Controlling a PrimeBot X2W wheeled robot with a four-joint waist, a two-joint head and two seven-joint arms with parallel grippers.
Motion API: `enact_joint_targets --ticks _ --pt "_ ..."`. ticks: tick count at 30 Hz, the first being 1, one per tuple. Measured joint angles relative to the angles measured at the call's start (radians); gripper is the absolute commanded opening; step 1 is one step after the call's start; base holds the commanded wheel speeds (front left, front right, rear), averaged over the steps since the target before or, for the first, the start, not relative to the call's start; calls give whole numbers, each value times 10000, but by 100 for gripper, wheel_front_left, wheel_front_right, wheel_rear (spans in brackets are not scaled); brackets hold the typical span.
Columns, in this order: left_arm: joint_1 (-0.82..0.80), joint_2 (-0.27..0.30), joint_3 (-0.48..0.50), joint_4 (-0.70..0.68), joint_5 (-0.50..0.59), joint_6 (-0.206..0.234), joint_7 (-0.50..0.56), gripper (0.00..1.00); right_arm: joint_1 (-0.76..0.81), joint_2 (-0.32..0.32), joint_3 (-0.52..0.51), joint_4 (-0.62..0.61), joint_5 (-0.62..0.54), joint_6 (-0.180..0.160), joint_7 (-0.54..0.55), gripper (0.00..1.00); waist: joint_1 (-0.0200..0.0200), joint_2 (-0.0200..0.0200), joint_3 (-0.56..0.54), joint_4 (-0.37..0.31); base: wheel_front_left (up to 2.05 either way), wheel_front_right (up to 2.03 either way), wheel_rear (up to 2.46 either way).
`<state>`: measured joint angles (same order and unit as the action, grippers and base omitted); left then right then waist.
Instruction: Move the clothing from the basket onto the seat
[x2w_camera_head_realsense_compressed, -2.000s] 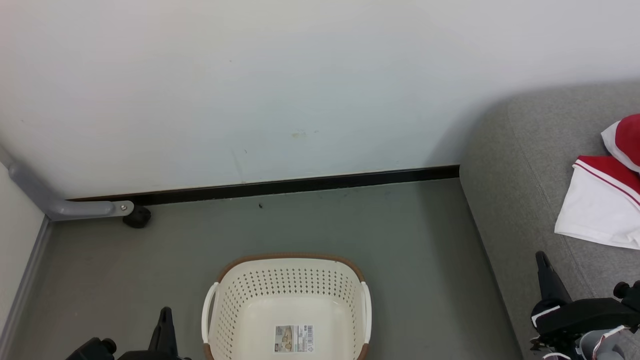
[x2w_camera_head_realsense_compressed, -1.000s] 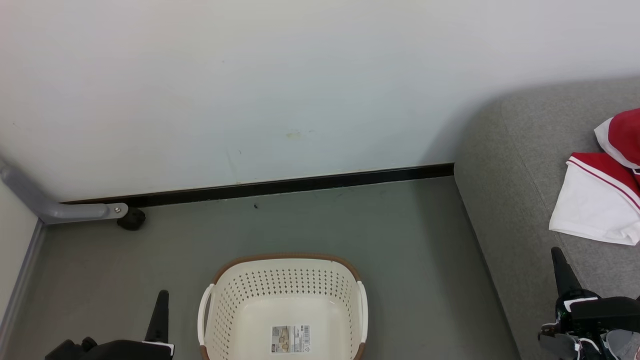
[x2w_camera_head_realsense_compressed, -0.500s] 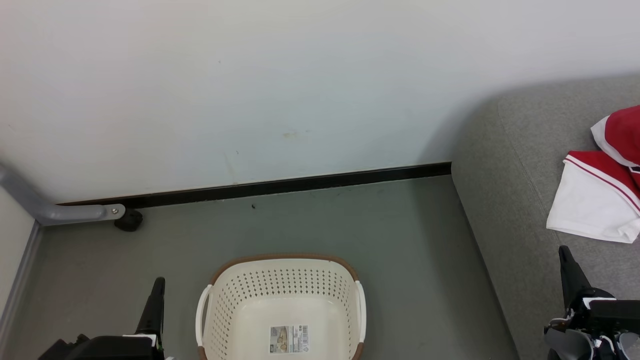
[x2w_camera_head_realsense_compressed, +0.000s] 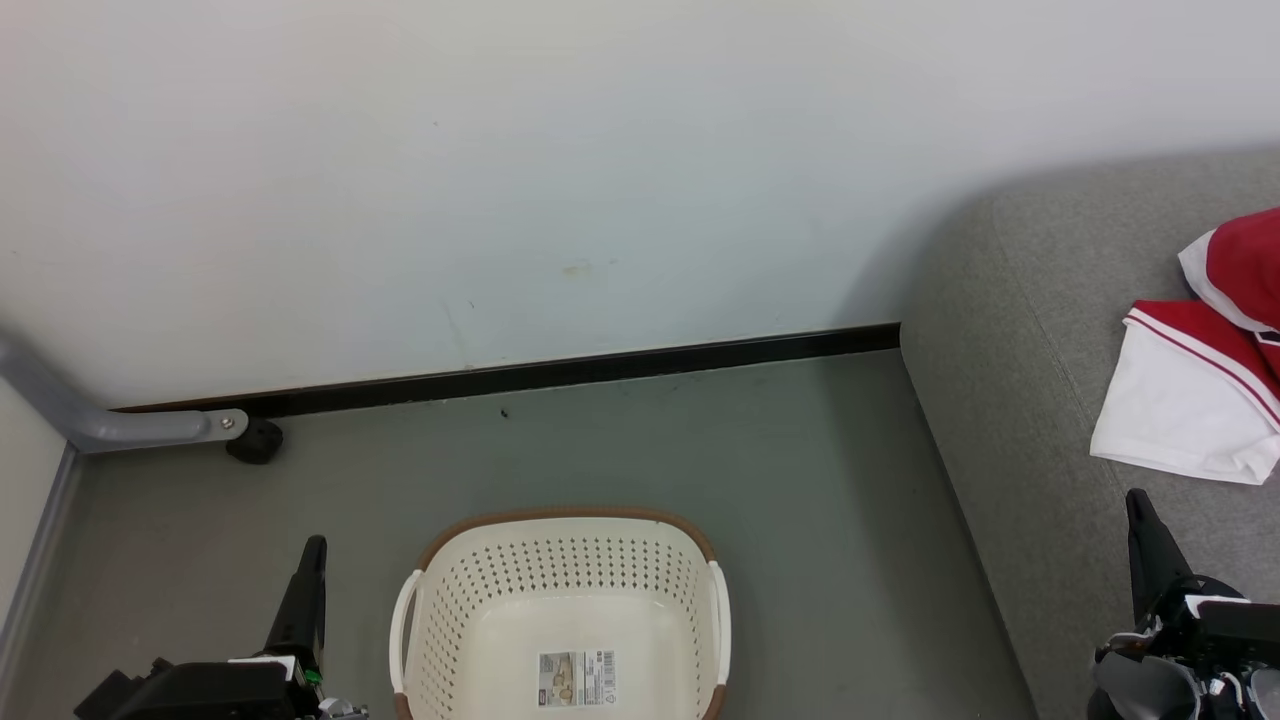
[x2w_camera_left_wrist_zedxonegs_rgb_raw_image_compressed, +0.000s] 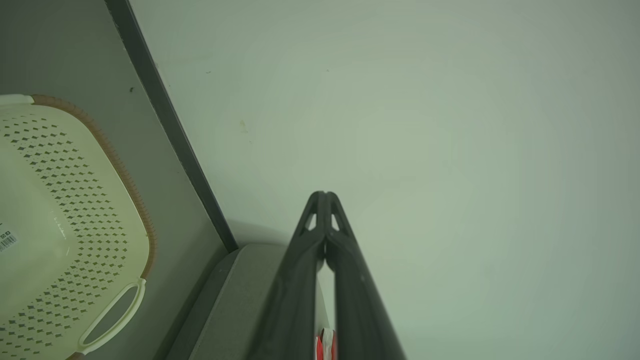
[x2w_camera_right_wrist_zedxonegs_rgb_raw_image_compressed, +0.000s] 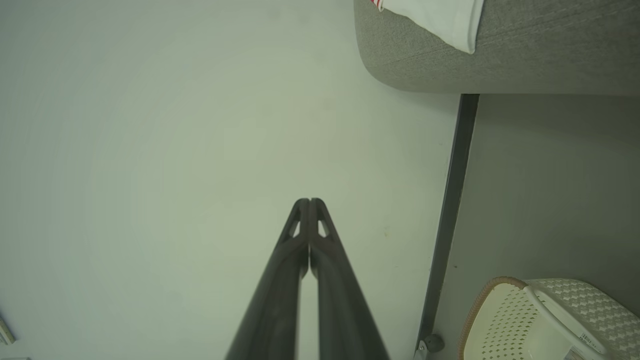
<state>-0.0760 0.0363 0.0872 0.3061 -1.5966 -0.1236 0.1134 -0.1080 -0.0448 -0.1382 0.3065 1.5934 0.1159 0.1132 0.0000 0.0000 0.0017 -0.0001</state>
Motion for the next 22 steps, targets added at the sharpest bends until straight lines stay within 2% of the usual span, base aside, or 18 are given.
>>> enact_joint_targets --ticks 22 --pt "0 0 -2 -2 -13 0 0 0 3 4 0 -15 6 0 0 0 0 0 1 1 0 0 0"
